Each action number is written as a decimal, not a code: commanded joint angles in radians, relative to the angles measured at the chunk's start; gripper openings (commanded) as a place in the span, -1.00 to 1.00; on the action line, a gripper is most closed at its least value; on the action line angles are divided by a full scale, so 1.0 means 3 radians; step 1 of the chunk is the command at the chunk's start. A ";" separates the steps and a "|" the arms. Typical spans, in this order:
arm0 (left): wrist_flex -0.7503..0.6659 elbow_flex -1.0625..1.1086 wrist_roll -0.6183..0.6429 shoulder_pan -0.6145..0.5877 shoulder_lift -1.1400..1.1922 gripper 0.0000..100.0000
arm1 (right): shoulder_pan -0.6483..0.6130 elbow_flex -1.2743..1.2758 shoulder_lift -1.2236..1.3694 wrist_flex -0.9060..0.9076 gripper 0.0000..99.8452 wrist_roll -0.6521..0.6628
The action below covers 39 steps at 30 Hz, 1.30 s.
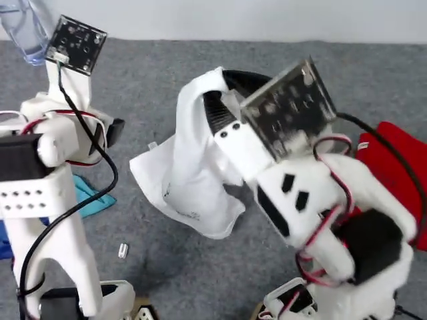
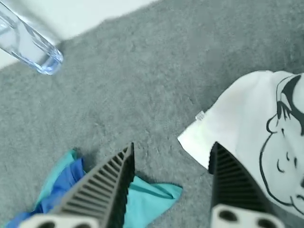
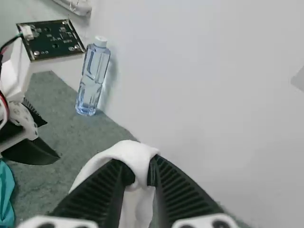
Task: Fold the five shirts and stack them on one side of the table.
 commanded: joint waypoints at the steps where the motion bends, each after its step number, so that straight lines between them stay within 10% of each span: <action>1: -0.0087 0.0038 -0.0026 -0.0015 -0.0097 -0.52 | 0.0437 0.0210 0.0182 0.0028 -0.98 -0.0010; 12: 0.0210 0.0228 -0.0015 0.0230 -0.0593 -0.52 | 0.1639 0.1105 0.0627 0.0187 -0.98 0.0491; 19: 0.0169 0.1588 0.0051 0.1192 -0.1458 -0.52 | 0.2273 0.1381 0.0724 0.0187 -0.98 0.0650; 30: -0.0348 0.3015 0.0609 0.2619 -0.1268 -0.54 | 0.2417 0.1621 0.0708 0.0222 -0.98 0.0624; 39: -0.0798 0.3143 0.1146 0.2741 -0.0378 -0.42 | 0.2417 0.1621 0.0708 0.0294 -0.98 0.0624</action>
